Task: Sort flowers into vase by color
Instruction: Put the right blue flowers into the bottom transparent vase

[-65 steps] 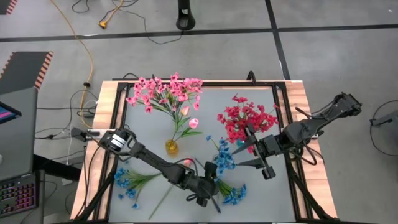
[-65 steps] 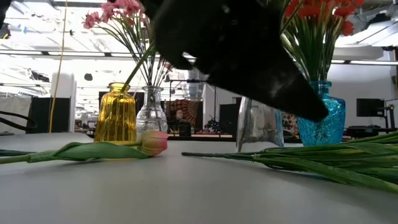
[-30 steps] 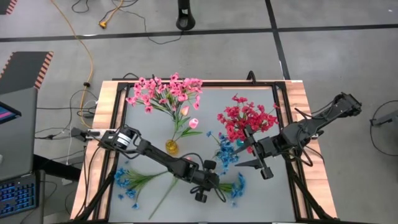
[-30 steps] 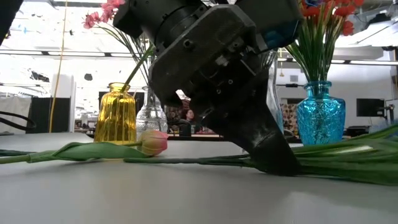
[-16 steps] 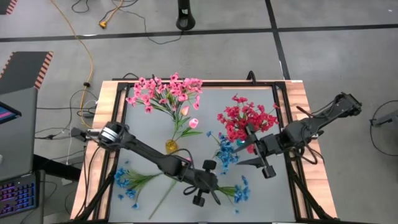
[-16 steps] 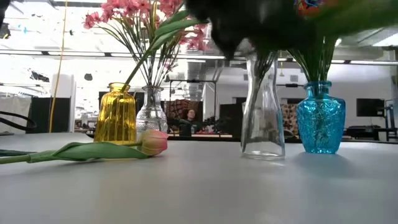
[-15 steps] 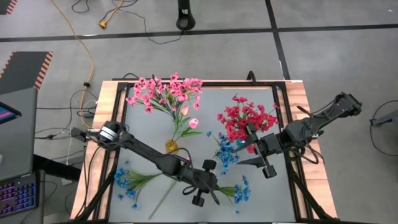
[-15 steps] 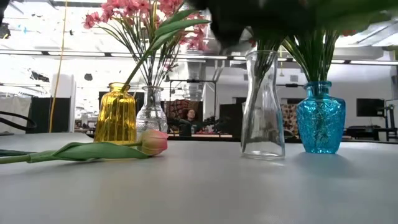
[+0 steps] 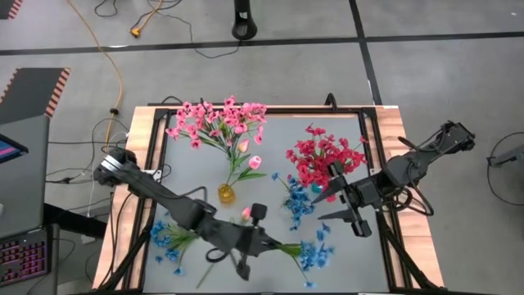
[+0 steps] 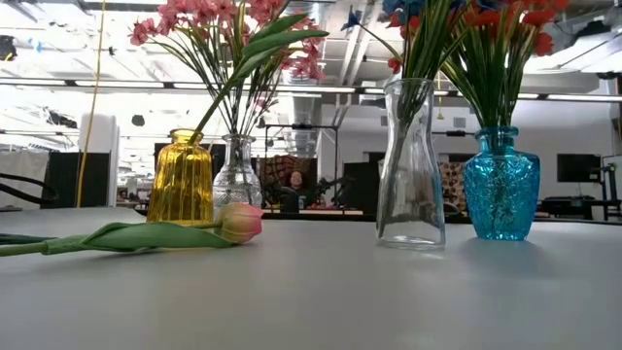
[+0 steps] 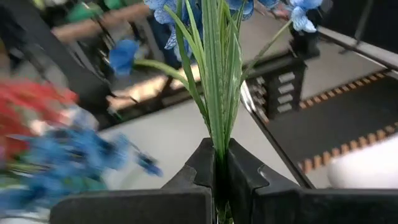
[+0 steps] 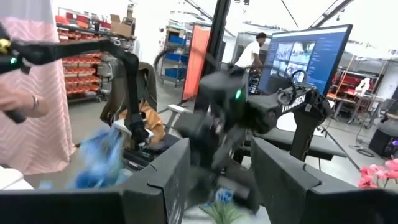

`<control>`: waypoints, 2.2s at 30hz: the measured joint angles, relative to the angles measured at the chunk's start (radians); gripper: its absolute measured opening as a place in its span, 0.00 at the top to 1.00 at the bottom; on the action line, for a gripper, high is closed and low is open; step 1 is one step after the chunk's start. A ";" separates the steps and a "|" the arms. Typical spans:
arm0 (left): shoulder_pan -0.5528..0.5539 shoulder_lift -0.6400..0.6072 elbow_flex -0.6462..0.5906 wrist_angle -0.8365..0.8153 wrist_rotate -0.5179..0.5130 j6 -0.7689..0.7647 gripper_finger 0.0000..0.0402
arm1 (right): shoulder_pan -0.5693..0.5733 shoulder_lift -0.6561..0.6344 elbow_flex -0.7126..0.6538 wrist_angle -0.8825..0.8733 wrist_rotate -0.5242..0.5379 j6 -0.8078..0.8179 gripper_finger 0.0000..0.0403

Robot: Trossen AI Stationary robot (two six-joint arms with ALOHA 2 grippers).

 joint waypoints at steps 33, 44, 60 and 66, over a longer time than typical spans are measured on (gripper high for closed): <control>0.173 -0.065 -0.523 1.399 0.075 0.195 1.00 | -0.002 0.001 0.000 -0.040 0.000 0.000 0.51; 0.240 -0.019 -0.521 1.499 0.170 0.181 1.00 | -0.002 0.001 0.000 -0.041 0.000 0.000 0.51; 0.245 0.273 -0.387 1.683 0.109 0.207 1.00 | -0.003 0.003 0.000 -0.053 0.000 -0.026 0.51; 0.261 0.309 -0.370 1.683 0.101 0.207 1.00 | -0.003 0.003 0.000 -0.053 0.000 -0.026 0.51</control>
